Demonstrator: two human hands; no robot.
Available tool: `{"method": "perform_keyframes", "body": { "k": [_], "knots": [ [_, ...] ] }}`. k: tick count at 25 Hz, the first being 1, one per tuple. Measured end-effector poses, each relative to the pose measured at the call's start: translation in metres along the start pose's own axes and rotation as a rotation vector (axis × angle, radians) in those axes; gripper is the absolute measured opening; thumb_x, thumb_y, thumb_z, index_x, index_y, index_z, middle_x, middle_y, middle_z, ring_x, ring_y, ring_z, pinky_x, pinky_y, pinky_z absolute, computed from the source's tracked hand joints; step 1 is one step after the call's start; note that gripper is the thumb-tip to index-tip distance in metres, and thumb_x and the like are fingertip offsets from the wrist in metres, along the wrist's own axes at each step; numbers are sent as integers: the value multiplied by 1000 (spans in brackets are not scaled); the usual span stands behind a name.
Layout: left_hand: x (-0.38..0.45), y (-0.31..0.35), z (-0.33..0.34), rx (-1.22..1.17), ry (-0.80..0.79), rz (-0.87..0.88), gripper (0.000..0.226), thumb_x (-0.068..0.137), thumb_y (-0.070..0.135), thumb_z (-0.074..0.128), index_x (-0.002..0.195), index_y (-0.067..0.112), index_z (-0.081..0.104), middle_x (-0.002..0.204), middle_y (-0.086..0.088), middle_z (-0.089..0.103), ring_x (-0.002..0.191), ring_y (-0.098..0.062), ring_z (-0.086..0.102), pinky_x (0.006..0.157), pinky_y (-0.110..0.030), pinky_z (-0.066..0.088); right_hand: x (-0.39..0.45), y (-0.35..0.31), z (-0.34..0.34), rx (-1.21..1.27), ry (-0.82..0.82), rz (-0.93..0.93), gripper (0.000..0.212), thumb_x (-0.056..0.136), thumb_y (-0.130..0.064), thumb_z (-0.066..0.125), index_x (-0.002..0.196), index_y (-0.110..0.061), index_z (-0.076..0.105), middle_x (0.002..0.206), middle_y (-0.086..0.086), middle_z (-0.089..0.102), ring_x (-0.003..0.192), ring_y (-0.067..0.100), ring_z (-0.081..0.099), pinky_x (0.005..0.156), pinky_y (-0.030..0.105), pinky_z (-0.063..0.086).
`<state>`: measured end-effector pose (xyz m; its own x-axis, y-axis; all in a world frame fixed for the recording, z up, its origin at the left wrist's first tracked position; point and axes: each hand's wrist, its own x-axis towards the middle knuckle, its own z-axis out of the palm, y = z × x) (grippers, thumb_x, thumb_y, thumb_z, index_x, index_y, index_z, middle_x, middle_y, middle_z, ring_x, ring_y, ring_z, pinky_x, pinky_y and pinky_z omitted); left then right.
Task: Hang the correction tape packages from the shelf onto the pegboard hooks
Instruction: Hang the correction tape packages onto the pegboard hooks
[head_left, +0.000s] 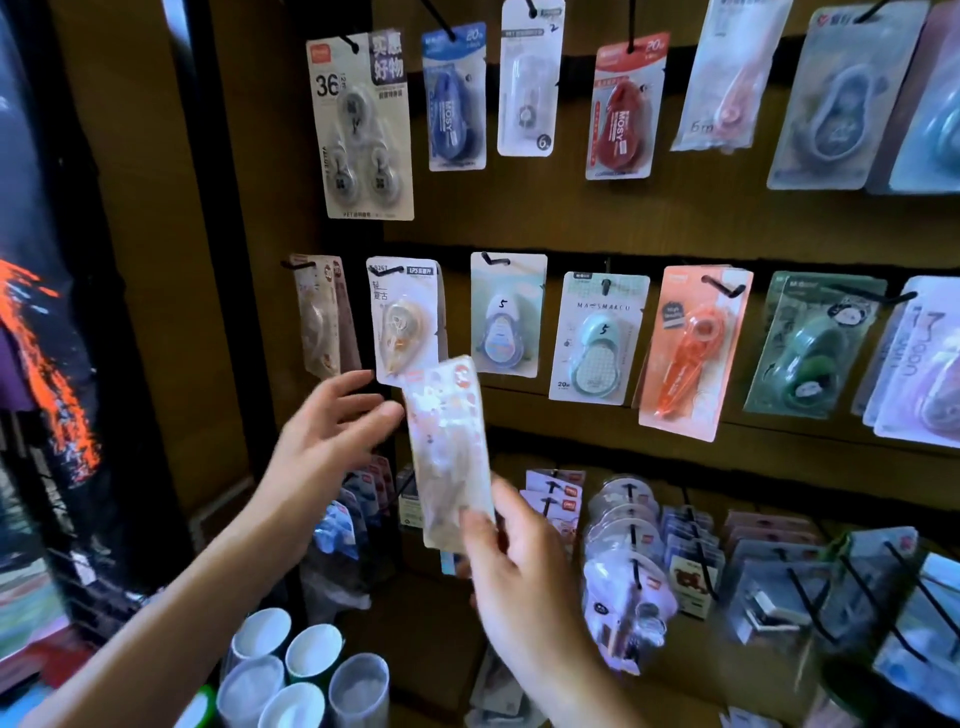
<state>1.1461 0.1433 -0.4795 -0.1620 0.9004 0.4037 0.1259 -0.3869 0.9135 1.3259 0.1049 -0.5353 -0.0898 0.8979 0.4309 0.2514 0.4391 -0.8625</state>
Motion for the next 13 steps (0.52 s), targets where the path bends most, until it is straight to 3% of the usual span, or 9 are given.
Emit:
{"method": "perform_keyframes", "body": {
  "k": [2,5,7,10,13],
  "knots": [
    [-15,7,9,23,-167,28,73,71,36,75,138,36,46,121,15,63,104,-1,66,75,-19,55,8,-9,19,-31,-6,-56,30,98,-37,43,126,-43,54,109,-15,70,99,7,66,85,37,55],
    [-21,8,12,69,-93,71,91,66,26,88,142,35,40,126,18,55,101,7,64,72,-14,54,17,-15,35,-3,-39,-63,32,98,-44,40,127,-41,53,112,-13,70,99,14,67,86,46,55],
    [-21,7,13,46,-24,83,82,71,12,85,138,33,43,121,19,56,94,11,65,68,-12,54,20,-17,40,7,-62,-66,32,98,-46,40,128,-43,51,112,-12,71,95,16,68,84,48,56],
    [-16,5,8,58,52,149,75,72,9,85,130,37,46,113,20,60,94,6,66,65,-13,54,16,-19,37,-11,-119,-50,37,98,-42,48,133,-49,43,104,-22,66,85,1,60,84,29,51],
    [12,7,-18,96,196,170,67,73,15,83,125,41,49,110,16,62,87,2,69,63,-17,57,1,-7,25,-11,-168,40,50,91,-30,60,121,-64,39,109,-31,59,73,-1,57,74,10,45]
  ]
}}
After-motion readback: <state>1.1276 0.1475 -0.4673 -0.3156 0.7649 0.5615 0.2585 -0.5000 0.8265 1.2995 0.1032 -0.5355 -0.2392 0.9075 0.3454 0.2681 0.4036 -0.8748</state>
